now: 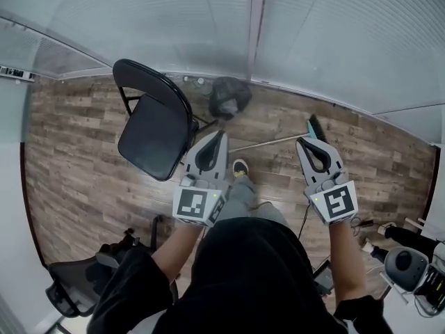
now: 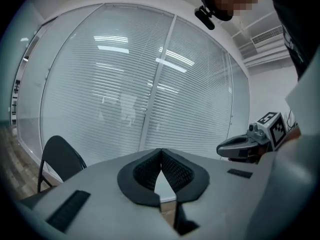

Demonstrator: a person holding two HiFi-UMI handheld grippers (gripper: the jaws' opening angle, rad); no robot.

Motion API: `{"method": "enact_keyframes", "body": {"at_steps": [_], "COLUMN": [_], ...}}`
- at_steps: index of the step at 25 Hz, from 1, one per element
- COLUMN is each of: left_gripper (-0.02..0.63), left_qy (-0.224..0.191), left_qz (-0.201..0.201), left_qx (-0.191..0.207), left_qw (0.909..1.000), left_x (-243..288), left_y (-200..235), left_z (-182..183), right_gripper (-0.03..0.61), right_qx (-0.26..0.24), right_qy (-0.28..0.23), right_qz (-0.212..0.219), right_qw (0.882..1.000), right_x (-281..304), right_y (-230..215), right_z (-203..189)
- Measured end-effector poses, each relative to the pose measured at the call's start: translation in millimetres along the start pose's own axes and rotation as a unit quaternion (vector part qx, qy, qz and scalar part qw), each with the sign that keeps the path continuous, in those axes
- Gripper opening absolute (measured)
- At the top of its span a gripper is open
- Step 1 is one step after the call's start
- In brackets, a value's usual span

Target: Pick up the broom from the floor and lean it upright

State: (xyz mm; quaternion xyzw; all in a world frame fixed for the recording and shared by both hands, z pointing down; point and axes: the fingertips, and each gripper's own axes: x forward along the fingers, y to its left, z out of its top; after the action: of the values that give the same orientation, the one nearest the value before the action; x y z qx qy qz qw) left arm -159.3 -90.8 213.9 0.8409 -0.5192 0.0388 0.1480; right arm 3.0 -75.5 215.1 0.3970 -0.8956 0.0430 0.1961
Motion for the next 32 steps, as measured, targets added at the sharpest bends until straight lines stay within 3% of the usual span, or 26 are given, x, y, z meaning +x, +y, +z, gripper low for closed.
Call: {"method": "enact_keyframes", "body": {"at_steps": [4,10,15,18,25,30,32], "left_gripper": [0.020,0.020,0.020,0.020,0.021,0.021,0.021], "left_qy": [0.016,0.038,0.071,0.088,0.151,0.188,0.196], "left_qz": [0.001,0.014,0.043,0.082,0.155,0.166,0.159], "left_qx": [-0.012,-0.032,-0.057,-0.062,-0.118,-0.125,-0.126], "left_qw": [0.9998,0.9987,0.9950,0.9907,0.9691,0.9599,0.9594], "left_x": [16.9,51.0,89.5,101.6,110.2,114.5,119.8], "left_y": [11.3,26.9,56.7,73.4,101.4,107.5,108.7], "left_z": [-12.9,-44.9,-107.3,-147.1,-287.7,-383.9,-411.5], "right_gripper": [0.018,0.020,0.021,0.021,0.023,0.034,0.084], "right_qx": [-0.064,-0.108,-0.115,-0.111,-0.117,-0.112,-0.106], "right_qy": [0.036,0.099,0.149,0.169,0.207,0.248,0.270], "right_qz": [0.010,0.064,0.141,0.182,0.251,0.282,0.282], "right_qw": [0.997,0.987,0.972,0.962,0.938,0.920,0.914], "right_x": [25.6,74.8,136.3,166.4,223.7,250.6,258.9], "right_y": [-1.3,1.8,13.2,24.3,53.8,71.5,76.2], "right_z": [-6.4,-51.5,-135.8,-188.6,-325.3,-424.1,-463.5]}}
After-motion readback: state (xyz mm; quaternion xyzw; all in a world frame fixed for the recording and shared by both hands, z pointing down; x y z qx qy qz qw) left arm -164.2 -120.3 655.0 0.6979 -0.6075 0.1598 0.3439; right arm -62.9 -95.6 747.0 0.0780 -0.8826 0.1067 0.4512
